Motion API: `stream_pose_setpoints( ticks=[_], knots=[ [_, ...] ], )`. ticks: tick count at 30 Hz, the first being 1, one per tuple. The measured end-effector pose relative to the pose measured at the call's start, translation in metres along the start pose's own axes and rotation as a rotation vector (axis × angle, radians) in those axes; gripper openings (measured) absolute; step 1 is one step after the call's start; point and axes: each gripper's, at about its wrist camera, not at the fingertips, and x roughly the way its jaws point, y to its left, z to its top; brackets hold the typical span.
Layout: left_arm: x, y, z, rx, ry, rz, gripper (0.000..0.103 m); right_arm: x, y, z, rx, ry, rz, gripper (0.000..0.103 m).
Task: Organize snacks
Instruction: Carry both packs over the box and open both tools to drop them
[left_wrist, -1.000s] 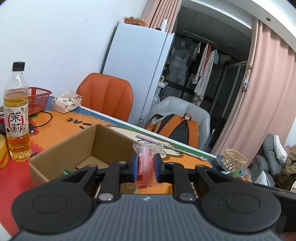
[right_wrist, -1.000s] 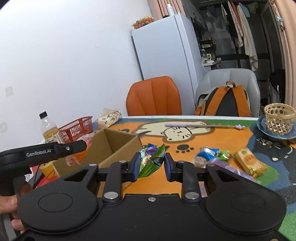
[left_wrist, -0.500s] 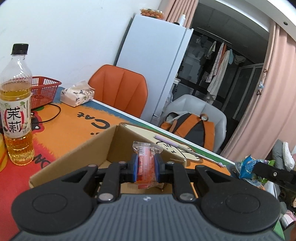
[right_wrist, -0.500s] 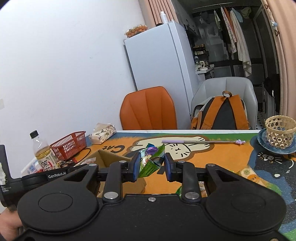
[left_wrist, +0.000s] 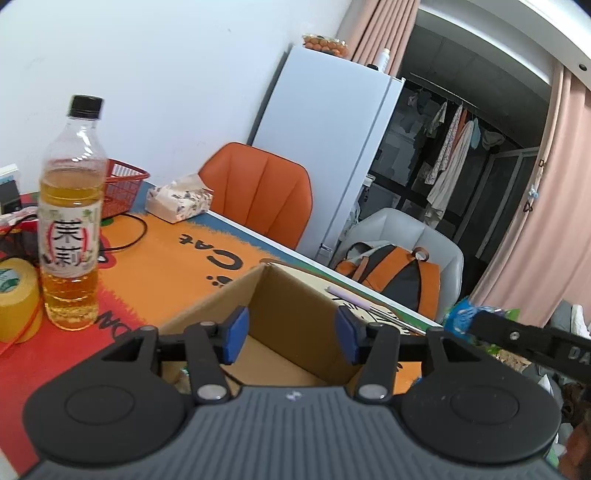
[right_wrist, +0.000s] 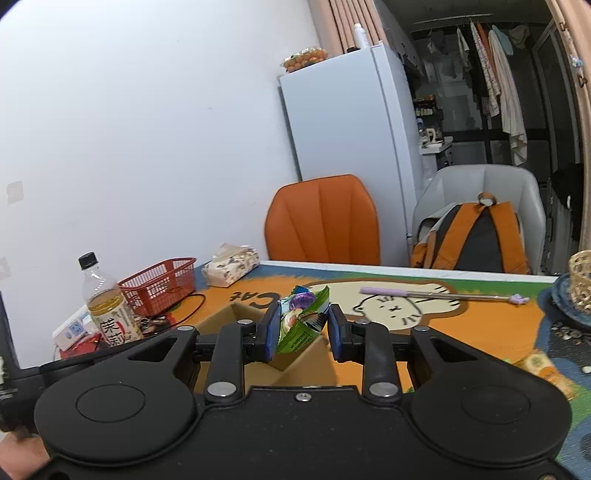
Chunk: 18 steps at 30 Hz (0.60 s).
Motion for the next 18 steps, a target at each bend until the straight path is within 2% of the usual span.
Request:
stream_pose_setpoints(
  ticks=[9,14,18],
  knots=[
    [-0.015,0.014,0.003,-0.034,-0.004,0.004,0.059,0.014,0.018,0.0,0.001,0.009,0.042,0.028],
    [-0.031,0.026,0.003,-0.074,-0.025,0.006,0.069,0.024,0.028,-0.002,0.0,0.017,0.083,0.028],
    [-0.045,0.03,0.004,-0.055,-0.04,0.036,0.075,0.033,0.032,-0.004,0.022,0.037,0.114,0.028]
  ],
)
